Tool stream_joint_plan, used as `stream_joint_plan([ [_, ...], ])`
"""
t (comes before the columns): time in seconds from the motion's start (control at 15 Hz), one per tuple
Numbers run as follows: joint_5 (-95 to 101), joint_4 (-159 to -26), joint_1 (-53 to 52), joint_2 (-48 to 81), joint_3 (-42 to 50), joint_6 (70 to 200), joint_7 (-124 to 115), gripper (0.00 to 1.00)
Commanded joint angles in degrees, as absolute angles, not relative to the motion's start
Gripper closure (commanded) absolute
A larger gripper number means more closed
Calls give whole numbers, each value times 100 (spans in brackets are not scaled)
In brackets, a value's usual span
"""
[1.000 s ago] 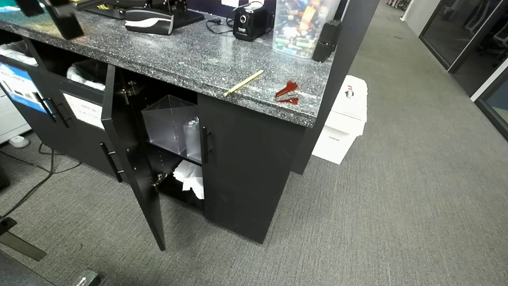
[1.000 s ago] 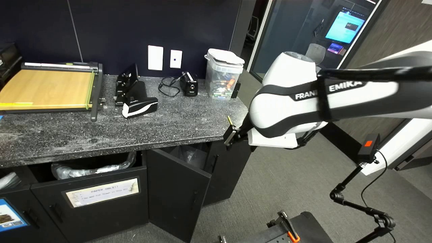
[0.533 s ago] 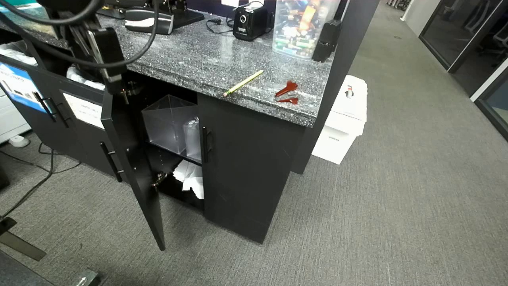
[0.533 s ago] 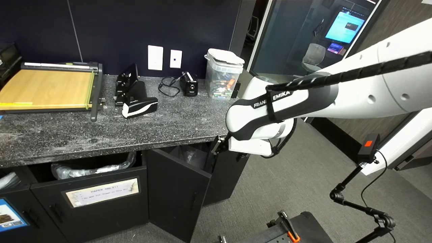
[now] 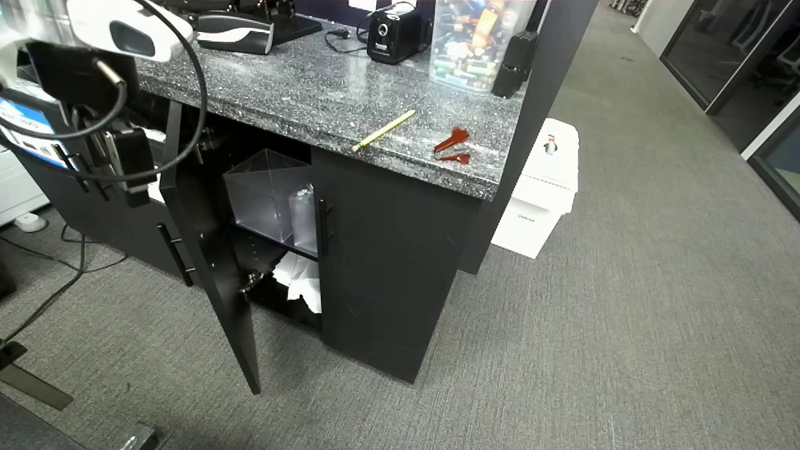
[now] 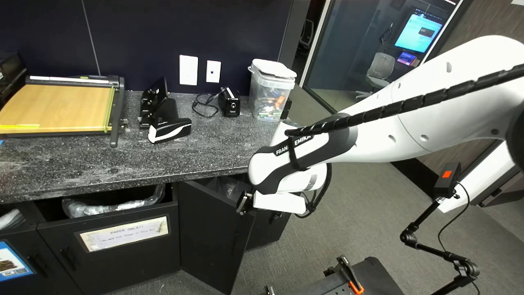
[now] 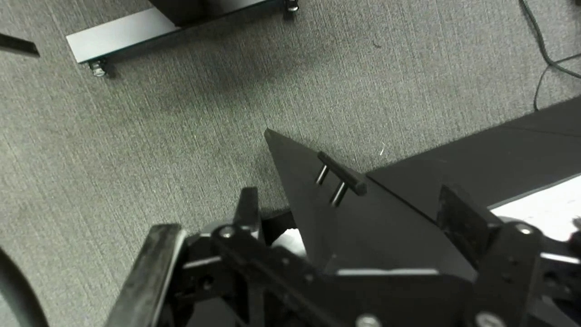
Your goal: Close the drawer door
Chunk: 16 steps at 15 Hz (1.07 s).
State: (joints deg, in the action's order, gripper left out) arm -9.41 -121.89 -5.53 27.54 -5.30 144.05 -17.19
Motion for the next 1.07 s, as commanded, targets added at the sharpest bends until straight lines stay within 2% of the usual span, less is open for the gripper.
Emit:
stream_joint_plan([
  [0.0,-1118,-11887,-708,3346,-522,14623,-1817,0],
  [0.53,-1148,-10966,-745,4624,-492,15433,-1744,0],
  [1.0,-911,-10846,-987,4466,-46,16830,-1802,0],
])
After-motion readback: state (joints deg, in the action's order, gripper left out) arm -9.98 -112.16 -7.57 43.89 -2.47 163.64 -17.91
